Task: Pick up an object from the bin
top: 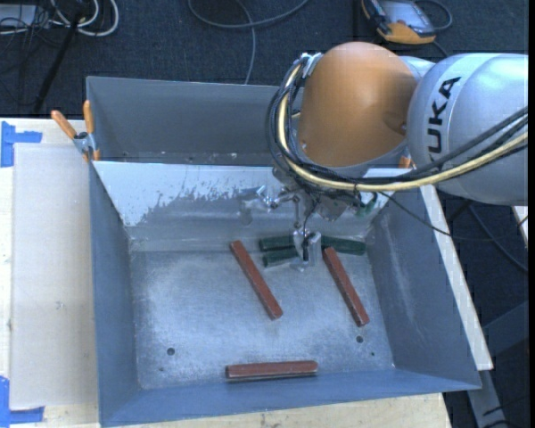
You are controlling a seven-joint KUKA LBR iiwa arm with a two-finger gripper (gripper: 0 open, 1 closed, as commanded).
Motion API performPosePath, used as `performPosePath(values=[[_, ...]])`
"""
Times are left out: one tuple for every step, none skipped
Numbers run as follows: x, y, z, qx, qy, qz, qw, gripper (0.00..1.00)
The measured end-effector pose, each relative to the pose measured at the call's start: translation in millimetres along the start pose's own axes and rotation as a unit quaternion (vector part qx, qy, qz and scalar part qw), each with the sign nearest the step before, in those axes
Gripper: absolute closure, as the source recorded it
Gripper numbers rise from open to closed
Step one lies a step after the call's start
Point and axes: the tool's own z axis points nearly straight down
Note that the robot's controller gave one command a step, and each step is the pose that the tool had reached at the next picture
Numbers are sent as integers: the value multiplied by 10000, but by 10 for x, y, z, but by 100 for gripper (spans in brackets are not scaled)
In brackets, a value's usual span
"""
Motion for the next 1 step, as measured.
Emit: performPosePath(values=[[243, -232, 1324, -24, 43, 95, 9999, 0]])
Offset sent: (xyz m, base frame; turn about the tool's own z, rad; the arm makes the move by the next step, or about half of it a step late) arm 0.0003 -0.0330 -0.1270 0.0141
